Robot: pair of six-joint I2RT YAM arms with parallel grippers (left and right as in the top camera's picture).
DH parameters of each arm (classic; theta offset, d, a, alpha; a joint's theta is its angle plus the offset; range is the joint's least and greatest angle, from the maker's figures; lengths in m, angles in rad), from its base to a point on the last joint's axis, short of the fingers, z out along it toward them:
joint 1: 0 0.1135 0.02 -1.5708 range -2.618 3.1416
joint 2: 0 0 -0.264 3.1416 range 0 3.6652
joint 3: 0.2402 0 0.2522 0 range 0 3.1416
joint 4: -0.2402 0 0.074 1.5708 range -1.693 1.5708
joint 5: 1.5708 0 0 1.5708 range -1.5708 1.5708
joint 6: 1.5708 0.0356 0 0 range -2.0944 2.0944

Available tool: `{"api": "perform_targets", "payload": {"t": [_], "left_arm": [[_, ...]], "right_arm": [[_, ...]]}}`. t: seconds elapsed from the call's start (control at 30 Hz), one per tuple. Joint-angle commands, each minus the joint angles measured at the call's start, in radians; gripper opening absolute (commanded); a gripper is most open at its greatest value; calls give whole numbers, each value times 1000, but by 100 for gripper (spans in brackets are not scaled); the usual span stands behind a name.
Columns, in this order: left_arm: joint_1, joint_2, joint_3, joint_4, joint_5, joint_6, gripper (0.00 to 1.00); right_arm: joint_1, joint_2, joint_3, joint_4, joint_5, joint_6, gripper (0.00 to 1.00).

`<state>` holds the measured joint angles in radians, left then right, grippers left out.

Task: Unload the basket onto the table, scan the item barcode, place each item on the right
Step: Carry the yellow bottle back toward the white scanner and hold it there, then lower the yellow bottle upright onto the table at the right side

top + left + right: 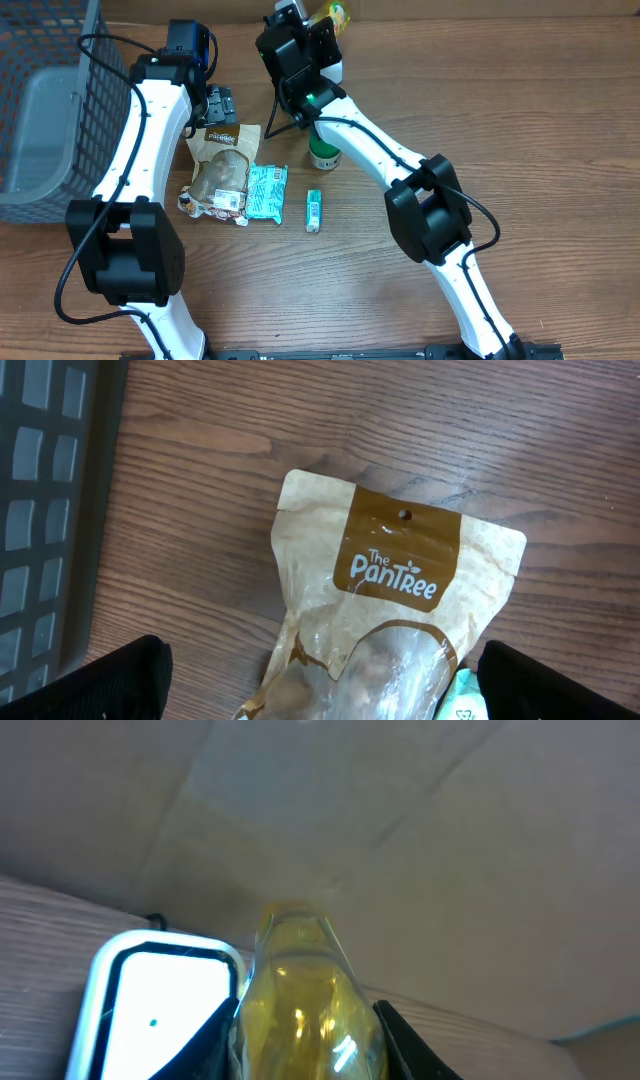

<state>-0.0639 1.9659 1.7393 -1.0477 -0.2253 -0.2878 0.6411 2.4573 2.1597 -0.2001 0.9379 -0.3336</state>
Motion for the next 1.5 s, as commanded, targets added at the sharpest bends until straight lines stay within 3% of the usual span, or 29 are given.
{"api": "perform_targets", "payload": {"t": [0.0, 0.13, 0.27, 0.33, 0.43, 0.67, 0.93, 1.03, 1.47], "left_arm": [[-4, -4, 12, 2, -18, 0, 100], [-4, -4, 12, 2, -18, 0, 99], [-4, -4, 12, 2, -18, 0, 99], [-4, -4, 12, 2, -18, 0, 100], [-4, -4, 12, 2, -18, 0, 100], [-4, -4, 12, 2, -18, 0, 100], [-4, -4, 12, 2, -18, 0, 100], [-4, -4, 12, 2, -18, 0, 100], [-4, -4, 12, 2, -18, 0, 100]], "right_arm": [[-3, -166, 14, -45, 56, 24, 3], [-3, -270, 14, -206, 56, 57, 3], [-19, -378, 14, -463, 16, 241, 3], [-56, -442, 14, -695, -147, 419, 4], [-127, -477, 14, -894, -348, 576, 7], [-389, -469, 6, -1165, -690, 630, 7], [-649, -446, -26, -1254, -851, 622, 8], [-729, -446, -117, -1231, -854, 618, 8], [-747, -446, -376, -1085, -854, 595, 14]]}}
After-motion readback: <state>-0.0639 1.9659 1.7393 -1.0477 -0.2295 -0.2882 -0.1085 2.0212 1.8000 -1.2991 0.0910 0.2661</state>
